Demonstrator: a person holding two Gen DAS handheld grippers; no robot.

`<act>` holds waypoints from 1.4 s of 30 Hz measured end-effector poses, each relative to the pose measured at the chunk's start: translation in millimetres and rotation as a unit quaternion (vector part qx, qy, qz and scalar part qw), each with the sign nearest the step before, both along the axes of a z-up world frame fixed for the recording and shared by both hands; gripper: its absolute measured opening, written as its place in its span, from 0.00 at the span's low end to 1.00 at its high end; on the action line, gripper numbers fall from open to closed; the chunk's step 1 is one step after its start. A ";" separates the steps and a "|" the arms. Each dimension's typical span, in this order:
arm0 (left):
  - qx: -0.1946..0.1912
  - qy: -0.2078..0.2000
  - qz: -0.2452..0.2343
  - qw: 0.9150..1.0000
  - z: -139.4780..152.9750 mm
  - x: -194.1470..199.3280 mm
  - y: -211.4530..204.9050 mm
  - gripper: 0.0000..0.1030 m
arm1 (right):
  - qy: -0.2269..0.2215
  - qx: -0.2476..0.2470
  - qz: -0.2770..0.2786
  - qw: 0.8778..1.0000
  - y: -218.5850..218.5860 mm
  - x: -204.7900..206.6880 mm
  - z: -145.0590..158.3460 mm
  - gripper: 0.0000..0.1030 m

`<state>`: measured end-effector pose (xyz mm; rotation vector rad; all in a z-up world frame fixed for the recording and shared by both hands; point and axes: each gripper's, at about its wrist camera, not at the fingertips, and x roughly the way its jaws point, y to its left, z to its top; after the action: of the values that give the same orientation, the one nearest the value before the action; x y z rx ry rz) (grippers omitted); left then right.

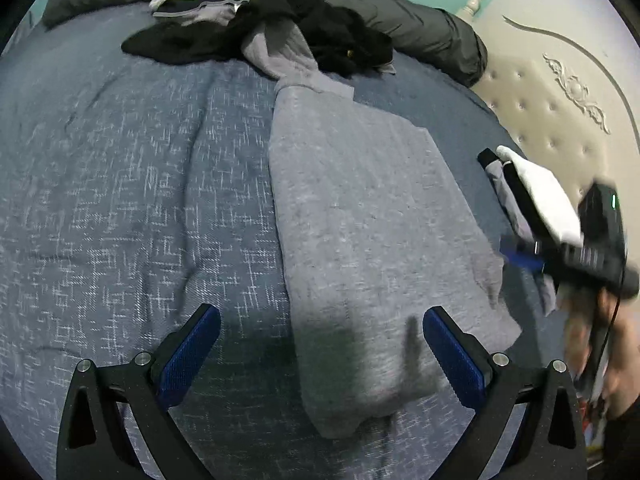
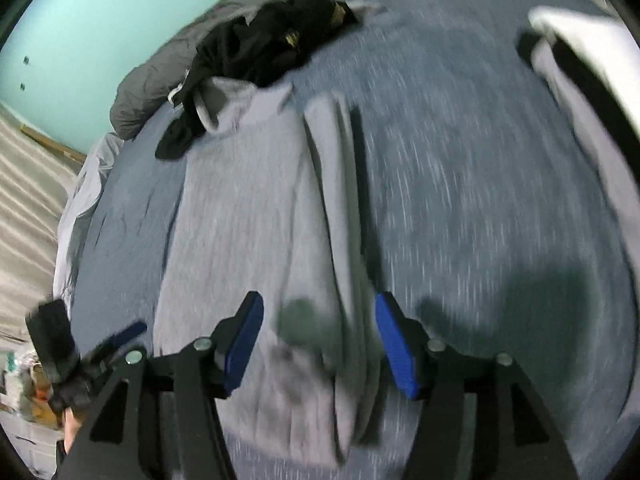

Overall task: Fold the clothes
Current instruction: 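Grasp the folded grey sweater end with the left tool while the right tool grasps beside it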

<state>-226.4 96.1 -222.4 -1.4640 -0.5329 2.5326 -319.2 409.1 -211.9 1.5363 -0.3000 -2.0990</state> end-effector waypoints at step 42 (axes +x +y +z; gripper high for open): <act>0.063 -0.057 -0.051 0.995 -41.6 -21.4 37.5 0.74 | -0.042 -0.009 0.047 0.998 -27.1 34.5 -48.9 0.28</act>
<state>-247.8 133.6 -264.0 -1.5558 -0.6061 2.3034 -284.7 382.0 -260.8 1.6001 -0.2700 -1.9586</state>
